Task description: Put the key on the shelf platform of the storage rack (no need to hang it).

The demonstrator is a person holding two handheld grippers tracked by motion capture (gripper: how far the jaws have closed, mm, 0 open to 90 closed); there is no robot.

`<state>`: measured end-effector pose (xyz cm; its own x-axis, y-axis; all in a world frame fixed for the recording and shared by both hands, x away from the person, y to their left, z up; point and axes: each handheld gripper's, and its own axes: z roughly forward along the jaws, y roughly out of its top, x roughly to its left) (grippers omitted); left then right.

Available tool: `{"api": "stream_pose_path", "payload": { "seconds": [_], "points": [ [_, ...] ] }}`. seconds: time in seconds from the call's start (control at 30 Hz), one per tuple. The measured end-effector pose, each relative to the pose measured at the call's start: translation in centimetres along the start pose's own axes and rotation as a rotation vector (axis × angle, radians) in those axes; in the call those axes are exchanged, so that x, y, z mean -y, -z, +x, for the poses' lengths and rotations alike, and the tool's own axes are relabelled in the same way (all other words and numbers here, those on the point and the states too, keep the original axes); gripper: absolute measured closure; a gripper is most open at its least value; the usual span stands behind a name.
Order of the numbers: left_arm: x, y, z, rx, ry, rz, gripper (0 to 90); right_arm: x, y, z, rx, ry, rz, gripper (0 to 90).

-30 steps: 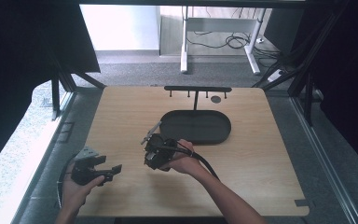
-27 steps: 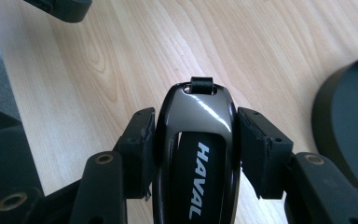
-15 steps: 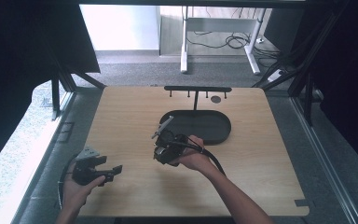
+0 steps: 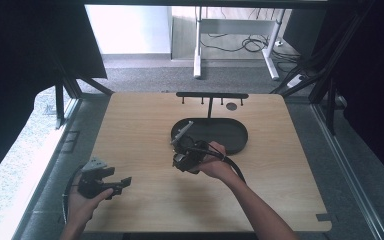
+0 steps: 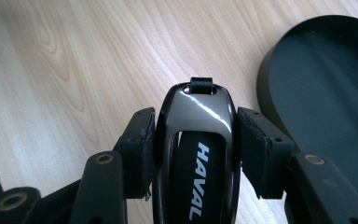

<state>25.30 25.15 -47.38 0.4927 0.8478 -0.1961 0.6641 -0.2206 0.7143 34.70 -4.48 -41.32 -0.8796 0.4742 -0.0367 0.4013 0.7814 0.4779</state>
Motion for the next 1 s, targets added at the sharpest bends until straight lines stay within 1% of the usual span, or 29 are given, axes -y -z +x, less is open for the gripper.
{"api": "stream_pose_path", "payload": {
  "seconds": [0.3,0.4,0.53,0.67,0.7,0.83,0.97,1.0],
  "points": [
    [0.0,-0.1,0.0,0.000,-0.003,0.004,21.8,0.3,0.4,-1.0,0.024,-0.014,-0.010,49.4],
    [0.0,-0.1,0.0,-0.001,-0.002,0.005,21.8,0.5,0.4,-1.3,0.018,0.001,-0.017,49.4],
    [0.0,-0.1,0.0,0.001,-0.001,0.006,21.7,0.6,0.6,-1.7,0.026,-0.003,-0.015,49.4],
    [0.0,-0.2,0.0,0.000,-0.001,0.005,21.7,0.7,0.6,-2.1,0.031,-0.018,-0.011,49.3],
    [0.0,-0.2,0.0,0.000,-0.001,0.006,21.8,0.8,0.6,-2.3,0.035,-0.012,-0.010,49.4],
    [0.0,-0.2,0.0,0.000,-0.001,0.007,21.8,0.9,0.6,-2.7,0.042,-0.028,-0.009,49.4],
    [0.1,-0.2,0.0,0.000,-0.001,0.007,21.7,1.0,0.5,-3.1,0.049,-0.030,-0.007,49.3],
    [0.1,-0.2,0.0,0.000,0.000,0.007,21.7,1.0,0.5,-3.1,0.048,-0.040,-0.006,49.3]
  ]
}}
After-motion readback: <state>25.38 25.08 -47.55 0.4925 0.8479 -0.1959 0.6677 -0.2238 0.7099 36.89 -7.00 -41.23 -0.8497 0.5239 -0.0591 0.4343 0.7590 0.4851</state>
